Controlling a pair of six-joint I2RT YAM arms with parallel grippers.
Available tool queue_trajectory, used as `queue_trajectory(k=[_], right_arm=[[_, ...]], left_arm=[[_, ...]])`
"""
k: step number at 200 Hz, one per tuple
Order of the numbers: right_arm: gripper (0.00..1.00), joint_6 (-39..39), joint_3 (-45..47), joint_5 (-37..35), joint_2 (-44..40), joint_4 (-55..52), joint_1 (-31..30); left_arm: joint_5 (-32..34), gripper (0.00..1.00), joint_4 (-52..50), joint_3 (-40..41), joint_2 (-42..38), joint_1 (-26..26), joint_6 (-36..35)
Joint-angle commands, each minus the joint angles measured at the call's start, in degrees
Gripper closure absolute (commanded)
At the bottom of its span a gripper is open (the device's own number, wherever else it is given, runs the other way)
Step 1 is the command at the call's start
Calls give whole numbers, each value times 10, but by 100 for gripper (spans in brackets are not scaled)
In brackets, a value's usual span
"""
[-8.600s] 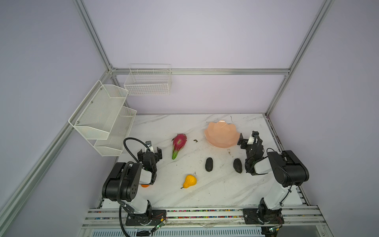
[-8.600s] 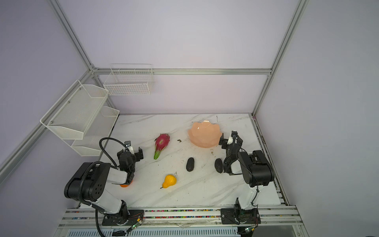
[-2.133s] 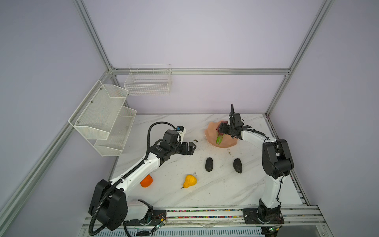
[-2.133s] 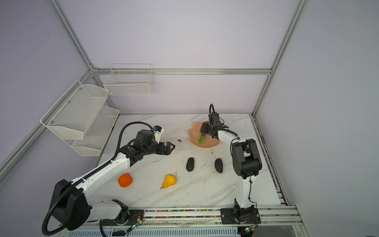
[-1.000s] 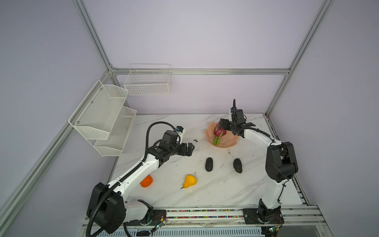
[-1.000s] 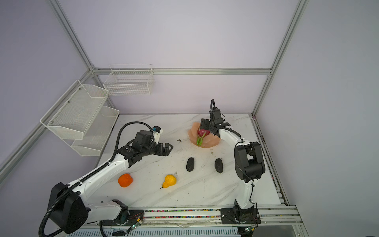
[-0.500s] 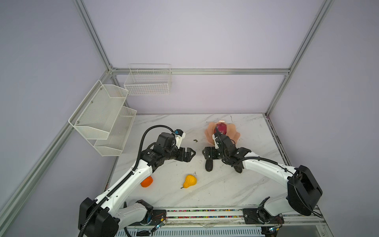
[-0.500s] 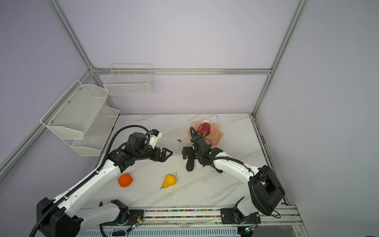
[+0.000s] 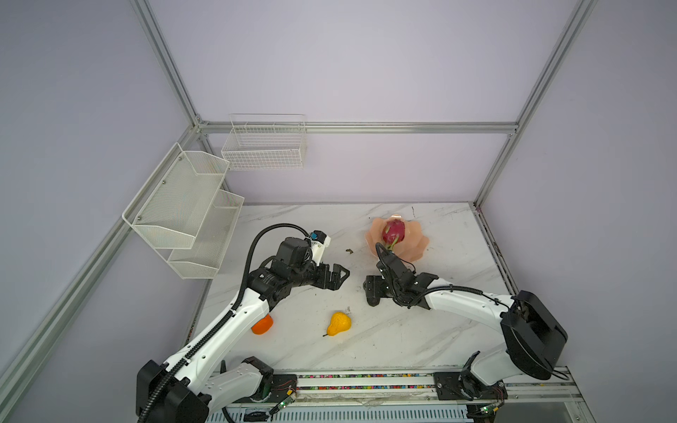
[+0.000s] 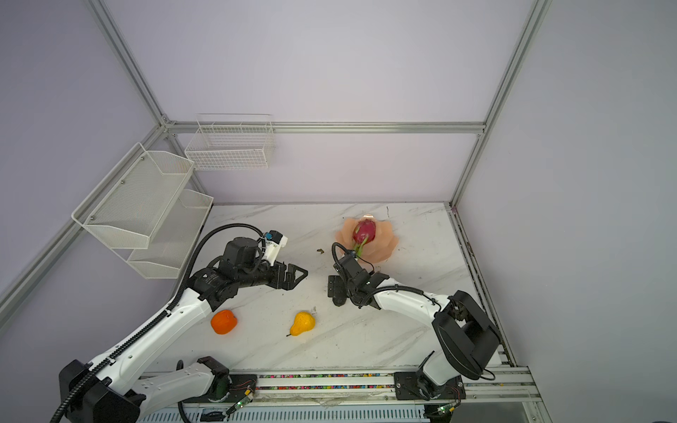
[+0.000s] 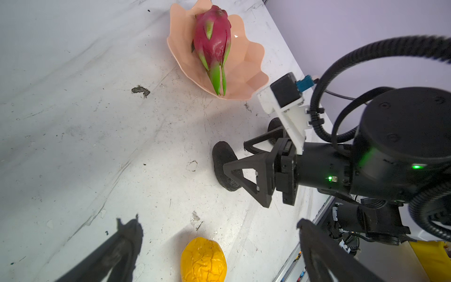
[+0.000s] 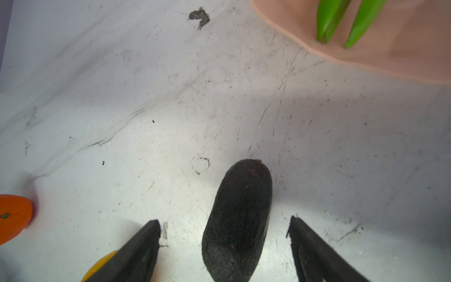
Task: Arrange fruit in a fruit bowl
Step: Pick up the fruit from the center of the table.
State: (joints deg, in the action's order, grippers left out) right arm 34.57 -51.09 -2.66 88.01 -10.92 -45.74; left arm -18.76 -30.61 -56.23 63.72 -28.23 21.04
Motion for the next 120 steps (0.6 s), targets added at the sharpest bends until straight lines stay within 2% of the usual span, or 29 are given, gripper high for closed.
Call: queue_trajectory(k=[1,25,48,65,83,120], right_arm=[[21,9,5,-19,28,20,-6],[24,3,-2,-25,52,22,-6],[43,2,-5,-24,67,26,-6],[46,2,-7,-26,75,23,-6],[59,2,-14,-22,70,19,-6],[62,-40,-92,-35,18,-54,11]], left_arm=[[-1,0,26,25,-14,-2,8],[1,0,30,25,-12,-3,8],[7,0,37,28,-9,-3,8],[11,0,39,28,-5,-2,8],[9,0,43,26,0,-2,8],[10,0,46,12,9,-2,3]])
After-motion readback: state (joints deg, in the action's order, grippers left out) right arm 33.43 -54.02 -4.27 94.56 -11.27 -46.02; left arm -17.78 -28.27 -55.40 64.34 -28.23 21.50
